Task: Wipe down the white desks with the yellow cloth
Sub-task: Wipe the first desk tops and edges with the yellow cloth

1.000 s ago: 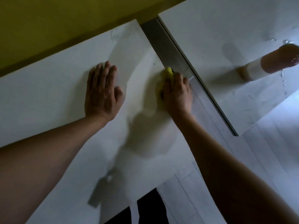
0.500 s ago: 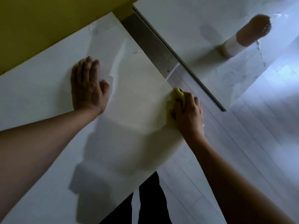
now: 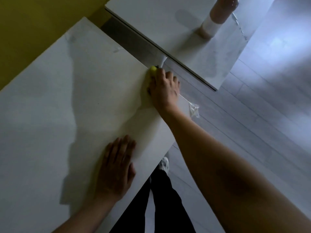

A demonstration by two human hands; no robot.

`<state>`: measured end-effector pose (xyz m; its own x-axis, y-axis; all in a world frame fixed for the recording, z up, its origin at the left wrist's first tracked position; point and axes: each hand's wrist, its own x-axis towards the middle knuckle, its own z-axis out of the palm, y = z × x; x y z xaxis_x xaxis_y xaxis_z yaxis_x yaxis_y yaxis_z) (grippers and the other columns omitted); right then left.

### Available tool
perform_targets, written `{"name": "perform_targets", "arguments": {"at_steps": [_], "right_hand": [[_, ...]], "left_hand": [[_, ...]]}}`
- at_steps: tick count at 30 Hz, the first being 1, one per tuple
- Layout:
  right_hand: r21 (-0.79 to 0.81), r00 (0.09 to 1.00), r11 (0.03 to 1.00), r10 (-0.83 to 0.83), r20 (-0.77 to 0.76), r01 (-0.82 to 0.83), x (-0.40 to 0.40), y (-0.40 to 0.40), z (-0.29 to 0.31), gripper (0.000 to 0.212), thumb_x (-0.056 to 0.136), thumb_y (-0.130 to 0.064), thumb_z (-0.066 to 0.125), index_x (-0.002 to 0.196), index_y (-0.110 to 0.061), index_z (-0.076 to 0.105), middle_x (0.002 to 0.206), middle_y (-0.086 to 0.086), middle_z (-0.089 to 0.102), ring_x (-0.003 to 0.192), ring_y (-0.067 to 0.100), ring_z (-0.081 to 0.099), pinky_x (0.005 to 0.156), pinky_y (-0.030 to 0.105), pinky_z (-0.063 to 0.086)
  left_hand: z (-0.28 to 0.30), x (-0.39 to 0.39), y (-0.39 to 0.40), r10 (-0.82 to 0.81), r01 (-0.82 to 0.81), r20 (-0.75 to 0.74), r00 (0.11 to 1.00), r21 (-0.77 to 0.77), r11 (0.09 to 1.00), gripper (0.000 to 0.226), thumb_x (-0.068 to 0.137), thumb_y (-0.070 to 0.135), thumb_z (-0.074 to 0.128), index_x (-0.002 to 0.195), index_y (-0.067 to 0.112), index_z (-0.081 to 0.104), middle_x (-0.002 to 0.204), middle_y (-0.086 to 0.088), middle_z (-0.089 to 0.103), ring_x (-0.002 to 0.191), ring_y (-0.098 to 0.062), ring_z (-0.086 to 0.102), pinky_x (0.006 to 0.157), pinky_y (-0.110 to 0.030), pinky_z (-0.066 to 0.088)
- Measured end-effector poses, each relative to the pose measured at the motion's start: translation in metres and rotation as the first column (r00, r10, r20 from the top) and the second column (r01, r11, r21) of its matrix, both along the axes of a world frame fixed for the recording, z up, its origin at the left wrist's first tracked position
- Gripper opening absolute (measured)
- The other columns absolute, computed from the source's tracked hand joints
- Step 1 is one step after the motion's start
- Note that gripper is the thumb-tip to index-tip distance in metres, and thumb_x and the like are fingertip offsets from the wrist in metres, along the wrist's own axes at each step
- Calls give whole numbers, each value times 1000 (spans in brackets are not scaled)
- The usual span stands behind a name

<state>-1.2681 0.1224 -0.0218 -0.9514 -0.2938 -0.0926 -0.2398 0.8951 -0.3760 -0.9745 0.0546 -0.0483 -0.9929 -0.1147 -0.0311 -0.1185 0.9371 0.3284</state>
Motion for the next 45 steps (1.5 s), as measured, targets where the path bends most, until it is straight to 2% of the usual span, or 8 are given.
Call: {"name": "perform_targets", "arguments": {"at_steps": [12, 15, 20, 26, 33, 36, 40, 45], "right_hand": [[61, 996, 995, -81, -39, 83, 35, 128, -8, 47, 95, -41, 53, 137, -22, 43, 126, 13, 54, 113, 32, 52, 96, 46, 37], [-79, 979, 976, -202, 7, 202, 46, 120, -11, 49, 97, -35, 52, 142, -20, 40, 131, 14, 49, 117, 33, 47, 97, 50, 42], [-429, 791, 676, -583, 186, 599, 70, 92, -15, 52, 101, -32, 47, 151, -23, 32, 141, 13, 41, 126, 30, 39, 108, 49, 36], [-419, 682, 543, -633, 366, 728, 112, 79, -14, 57, 104, -38, 40, 153, -17, 22, 141, 16, 35, 129, 35, 36, 111, 50, 31], [-373, 685, 574, -605, 406, 729, 166, 73, -13, 49, 103, -40, 39, 145, -18, 26, 127, 11, 42, 121, 32, 45, 109, 49, 37], [-386, 714, 604, -542, 443, 698, 174, 90, -12, 47, 102, -38, 40, 143, -17, 29, 115, 6, 50, 109, 29, 53, 97, 47, 47], [-450, 779, 637, -497, 381, 626, 176, 110, -9, 47, 99, -37, 45, 144, -38, 28, 107, 2, 58, 94, 25, 59, 78, 40, 48], [-475, 769, 605, -505, 391, 639, 194, 93, -17, 59, 98, -43, 51, 152, -40, 26, 117, -5, 50, 105, 12, 48, 96, 36, 44]], "left_hand": [[-2, -5, 4, 0, -3, -37, 999, -70, 998, 64, 97, 31, 35, 158, 11, 39, 168, -12, 31, 154, -37, 29, 122, -61, 25], [-3, -3, 3, 4, -8, -56, 998, -86, 996, 64, 98, 31, 35, 158, 12, 39, 168, -12, 31, 154, -37, 29, 123, -61, 25], [-7, -3, 3, 8, -16, -73, 997, -102, 995, 64, 98, 33, 35, 158, 12, 39, 168, -11, 31, 154, -36, 29, 124, -59, 24], [-6, -3, 4, 7, -19, -93, 996, -126, 992, 65, 98, 34, 34, 158, 11, 40, 167, -13, 32, 154, -37, 30, 125, -57, 22], [-6, -4, 5, 0, -11, -71, 997, -149, 989, 66, 97, 35, 33, 159, 13, 37, 168, -12, 30, 155, -35, 27, 126, -54, 20], [-7, -3, 3, -1, -11, -81, 997, -151, 988, 67, 96, 34, 35, 160, 14, 37, 168, -11, 30, 155, -34, 27, 126, -55, 21], [-10, -3, 2, 0, -17, -107, 994, -158, 987, 66, 97, 34, 35, 160, 14, 37, 168, -10, 30, 155, -34, 27, 126, -54, 21], [-14, -2, 2, -6, -16, -127, 992, -172, 985, 65, 97, 34, 35, 160, 15, 37, 168, -10, 30, 155, -33, 27, 127, -53, 20]]}}
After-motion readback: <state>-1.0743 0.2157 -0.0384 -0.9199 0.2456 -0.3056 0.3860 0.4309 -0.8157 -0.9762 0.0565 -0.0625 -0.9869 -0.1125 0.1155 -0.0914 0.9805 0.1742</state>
